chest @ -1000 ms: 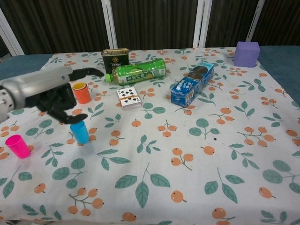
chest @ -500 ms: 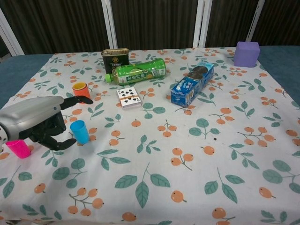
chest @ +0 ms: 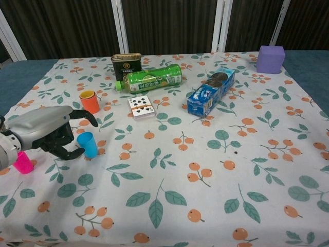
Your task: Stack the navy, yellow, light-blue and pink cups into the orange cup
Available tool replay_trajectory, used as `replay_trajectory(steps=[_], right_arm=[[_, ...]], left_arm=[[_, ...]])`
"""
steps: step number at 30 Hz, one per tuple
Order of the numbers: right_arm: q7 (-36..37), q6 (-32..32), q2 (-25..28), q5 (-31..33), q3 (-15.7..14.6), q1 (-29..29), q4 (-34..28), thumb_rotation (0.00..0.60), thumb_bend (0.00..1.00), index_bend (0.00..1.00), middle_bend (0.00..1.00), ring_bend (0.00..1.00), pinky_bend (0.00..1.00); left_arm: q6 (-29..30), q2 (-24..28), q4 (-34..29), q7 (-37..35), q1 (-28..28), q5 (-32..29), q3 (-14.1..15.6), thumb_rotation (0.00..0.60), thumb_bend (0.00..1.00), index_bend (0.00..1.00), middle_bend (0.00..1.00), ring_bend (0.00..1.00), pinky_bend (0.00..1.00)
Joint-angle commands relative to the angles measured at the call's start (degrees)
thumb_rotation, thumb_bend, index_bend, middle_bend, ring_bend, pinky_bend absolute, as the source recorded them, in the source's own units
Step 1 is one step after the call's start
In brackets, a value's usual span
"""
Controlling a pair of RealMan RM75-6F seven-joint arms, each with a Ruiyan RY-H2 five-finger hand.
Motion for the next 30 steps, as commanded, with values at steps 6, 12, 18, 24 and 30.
replay_trajectory(steps=[6,12,18,24,30], right_arm=[[0.1,0.1,0.0,0.1,0.1,0.0,0.0,0.600,0.22,0.00,0.00,0.00,0.00],[0.1,0.2,0.0,0.1,0.1,-0.1,0.0,0.600,0.22,0.00,0.00,0.00,0.00],[0.2,0.2,0.1,0.1,0.1,-0.1,0.0,0.600,0.22,0.00,0.00,0.00,0.00],[0.8,0.2,0.3,0.8,0.3,-0.1,0.0,0.600,0.22,0.00,0.00,0.00,0.00],[1.0,0.5,0.4,1.4,0.7,-0.2,0.0,0.600,0.22,0.00,0.00,0.00,0.00]], left_arm=[[-0.7,-0.6,1.3,-0.1,-0.1,-0.6,-0.5,0.600,0.34,0.42,1.00,1.00,1.00],[-0.7,-0.7,2.1,-0.2,0.0,-0.7,-0.9,0.600,0.34,0.50,1.00,1.00,1.00],[0.3,0.3,1.0,-1.3,-0.6,-0.1,-3.6,0.600,0.34,0.56,1.00,1.00,1.00],[2.4,-0.6,5.8,-2.3,-5.3,-1.7,-13.7,0.600,0.34,0.56,1.00,1.00,1.00],[0.1,-5.7,18.3,-1.4,-11.0,-5.9,-18.5,0.600,0.36,0.57,1.00,1.00,1.00]])
